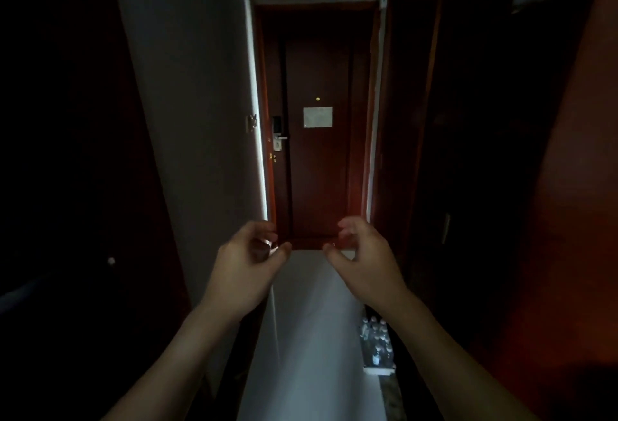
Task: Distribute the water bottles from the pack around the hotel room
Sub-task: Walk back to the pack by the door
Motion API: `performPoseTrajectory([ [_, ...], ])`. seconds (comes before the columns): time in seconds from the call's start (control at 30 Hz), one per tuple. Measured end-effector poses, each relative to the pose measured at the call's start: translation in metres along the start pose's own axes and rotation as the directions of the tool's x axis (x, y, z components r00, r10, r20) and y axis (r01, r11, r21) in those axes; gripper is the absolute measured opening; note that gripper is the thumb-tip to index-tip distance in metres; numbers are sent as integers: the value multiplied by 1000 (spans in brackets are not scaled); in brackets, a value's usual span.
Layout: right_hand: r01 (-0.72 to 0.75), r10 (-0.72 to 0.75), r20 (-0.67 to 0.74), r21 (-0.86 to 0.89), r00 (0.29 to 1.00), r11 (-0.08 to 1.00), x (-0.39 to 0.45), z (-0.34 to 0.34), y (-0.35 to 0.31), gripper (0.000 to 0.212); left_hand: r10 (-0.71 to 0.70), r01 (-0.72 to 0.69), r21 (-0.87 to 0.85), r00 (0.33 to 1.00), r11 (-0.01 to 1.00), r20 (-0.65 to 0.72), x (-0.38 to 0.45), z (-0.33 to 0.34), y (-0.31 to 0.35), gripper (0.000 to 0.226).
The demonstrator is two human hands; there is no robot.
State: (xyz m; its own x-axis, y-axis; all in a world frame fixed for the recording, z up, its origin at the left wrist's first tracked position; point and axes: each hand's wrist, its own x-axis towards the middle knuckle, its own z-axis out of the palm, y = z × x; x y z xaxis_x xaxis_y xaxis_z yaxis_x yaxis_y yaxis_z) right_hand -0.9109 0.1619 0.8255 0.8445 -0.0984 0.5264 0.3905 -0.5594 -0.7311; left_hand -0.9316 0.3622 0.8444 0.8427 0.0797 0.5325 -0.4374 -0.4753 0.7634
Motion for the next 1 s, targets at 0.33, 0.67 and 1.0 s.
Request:
performPoseTrajectory([
  [0.33,-11,11,23,-30,1000,999,150,106,63,42,-14,14,3,1000,1000,13,150,38,-124,24],
  [0.67,-122,105,-116,-147,988,982,299,135,125,30,45,-13,-213,988,977,146,334,136,-200,27],
  [1.0,-170,149,-125,-173,981,970,426,142,259,33,64,-3,-209,956,978,285,450,281,-254,27],
])
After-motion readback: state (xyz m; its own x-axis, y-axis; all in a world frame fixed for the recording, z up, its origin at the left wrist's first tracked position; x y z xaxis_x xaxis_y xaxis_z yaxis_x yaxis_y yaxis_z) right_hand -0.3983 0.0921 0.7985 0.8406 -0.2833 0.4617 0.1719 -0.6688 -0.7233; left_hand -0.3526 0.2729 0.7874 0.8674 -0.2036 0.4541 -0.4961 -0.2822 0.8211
